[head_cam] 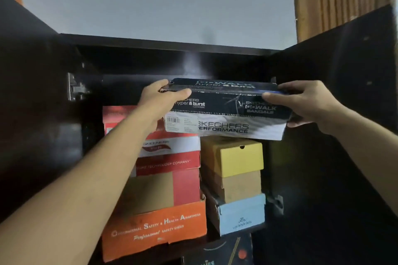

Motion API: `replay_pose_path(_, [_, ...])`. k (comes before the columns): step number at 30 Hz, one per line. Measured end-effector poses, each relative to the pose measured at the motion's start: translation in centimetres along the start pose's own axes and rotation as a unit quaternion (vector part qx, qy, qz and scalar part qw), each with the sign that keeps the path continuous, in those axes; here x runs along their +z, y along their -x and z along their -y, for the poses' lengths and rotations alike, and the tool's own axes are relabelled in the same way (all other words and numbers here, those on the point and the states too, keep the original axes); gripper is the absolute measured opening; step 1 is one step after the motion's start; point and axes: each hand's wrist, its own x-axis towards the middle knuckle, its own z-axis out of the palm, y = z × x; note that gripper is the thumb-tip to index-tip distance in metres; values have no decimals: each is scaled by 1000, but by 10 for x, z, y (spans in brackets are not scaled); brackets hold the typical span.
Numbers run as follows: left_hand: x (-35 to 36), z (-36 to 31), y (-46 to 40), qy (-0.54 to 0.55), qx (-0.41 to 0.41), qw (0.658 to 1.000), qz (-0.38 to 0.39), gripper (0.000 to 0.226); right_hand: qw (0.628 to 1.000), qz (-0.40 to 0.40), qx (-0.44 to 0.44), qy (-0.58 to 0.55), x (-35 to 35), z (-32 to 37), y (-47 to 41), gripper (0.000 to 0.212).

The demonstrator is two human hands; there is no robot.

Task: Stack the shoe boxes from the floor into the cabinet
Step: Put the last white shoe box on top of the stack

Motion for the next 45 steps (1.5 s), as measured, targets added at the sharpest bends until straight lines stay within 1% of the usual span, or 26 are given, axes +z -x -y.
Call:
replay_pose_path(5, [-12,-26,-54,-21,-6,998,-55,83,999,12,-24,-26,27,19,-68,74])
replay_pose_path(6, [-15,-30,-63,-28,-14,997,-67,76,999,13,-28,-33,34,23,-81,76])
replay_pose_path(8, [-23,-34,-79,-28,-28,995,-91,49,998,17,-32,-55,52,30,-106,78])
replay_pose_path(9, [-27,-35,-87,-26,-35,994,-104,43,997,19,-32,-69,62,34,-119,79])
replay_pose_path(10, [-31,-35,-95,-28,-42,992,-116,45,996,23,-33,-80,73,37,-130,80])
replay_pose_path(13, [-46,-27,-115,-56,-37,987,-144,67,994,25,-41,-98,106,44,-161,87])
replay_pose_path(15, [-54,-19,-128,-61,-26,986,-154,72,994,15,-46,-97,127,48,-181,89])
replay_pose_path(17, [-61,-10,-138,-76,-22,984,-158,70,995,23,-40,-93,146,51,-197,85])
replay_pose_path(22, [-77,15,-157,-107,-4,979,-173,65,990,81,-22,-114,185,50,-225,71])
replay_pose_path(28, [-87,37,-169,-133,16,973,-187,65,992,77,-34,-99,212,45,-230,65])
replay_pose_path(31, [-89,46,-172,-164,16,967,-193,65,993,61,-42,-89,219,41,-231,56])
replay_pose_path(33, [-90,50,-172,-191,8,963,-189,76,995,53,-50,-69,220,39,-231,49])
replay_pose_path(34, [-90,52,-170,-205,1,961,-183,87,995,55,-52,-59,220,37,-229,48])
replay_pose_path(36, [-87,58,-164,-237,-4,954,-186,108,996,59,-54,-42,217,33,-224,56])
replay_pose_path(37, [-84,60,-159,-261,5,943,-206,112,996,56,-57,-35,214,31,-219,61])
replay_pose_path(38, [-81,61,-152,-290,23,927,-236,112,996,51,-63,-29,210,29,-214,65])
replay_pose_path(40, [-72,61,-139,-343,77,887,-299,101,996,47,-77,-15,198,23,-202,65])
replay_pose_path(42, [-63,59,-125,-366,129,863,-322,89,996,42,-81,-1,182,16,-185,62])
replay_pose_path(43, [-57,57,-119,-365,148,862,-319,84,996,35,-80,0,173,13,-176,61])
replay_pose_path(45, [-42,55,-105,-346,170,878,-285,75,996,18,-83,0,155,7,-153,53])
